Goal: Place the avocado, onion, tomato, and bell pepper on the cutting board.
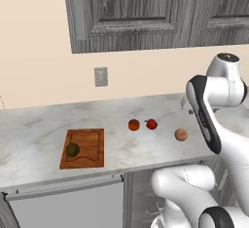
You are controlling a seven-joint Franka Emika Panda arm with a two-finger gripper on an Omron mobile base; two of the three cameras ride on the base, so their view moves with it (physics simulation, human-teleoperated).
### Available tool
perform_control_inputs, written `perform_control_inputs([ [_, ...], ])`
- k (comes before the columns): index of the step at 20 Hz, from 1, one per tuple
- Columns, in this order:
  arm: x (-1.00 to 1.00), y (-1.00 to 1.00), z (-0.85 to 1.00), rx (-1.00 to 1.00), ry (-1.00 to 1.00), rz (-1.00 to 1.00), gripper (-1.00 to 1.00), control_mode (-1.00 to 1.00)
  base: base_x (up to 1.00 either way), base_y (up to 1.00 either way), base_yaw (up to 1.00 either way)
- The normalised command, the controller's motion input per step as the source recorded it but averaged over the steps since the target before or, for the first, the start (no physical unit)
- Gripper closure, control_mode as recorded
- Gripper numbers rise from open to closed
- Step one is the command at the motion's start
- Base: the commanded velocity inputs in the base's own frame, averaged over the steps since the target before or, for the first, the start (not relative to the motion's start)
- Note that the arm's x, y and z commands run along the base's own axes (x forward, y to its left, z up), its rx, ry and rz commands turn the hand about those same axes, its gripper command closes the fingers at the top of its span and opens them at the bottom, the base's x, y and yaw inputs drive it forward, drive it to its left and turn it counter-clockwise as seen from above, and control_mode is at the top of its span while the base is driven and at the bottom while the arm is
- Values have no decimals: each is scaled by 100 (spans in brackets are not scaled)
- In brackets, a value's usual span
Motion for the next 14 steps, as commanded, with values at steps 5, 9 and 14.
perform_control_inputs([
  [5, 27, 0, -19, 0, 0, 0, -100, -100, 0, 0, 0],
  [9, 21, 0, -25, 0, 0, -1, -100, -100, 0, 0, 0],
  [14, 12, 0, -25, 0, 0, -2, -100, -100, 0, 0, 0],
])
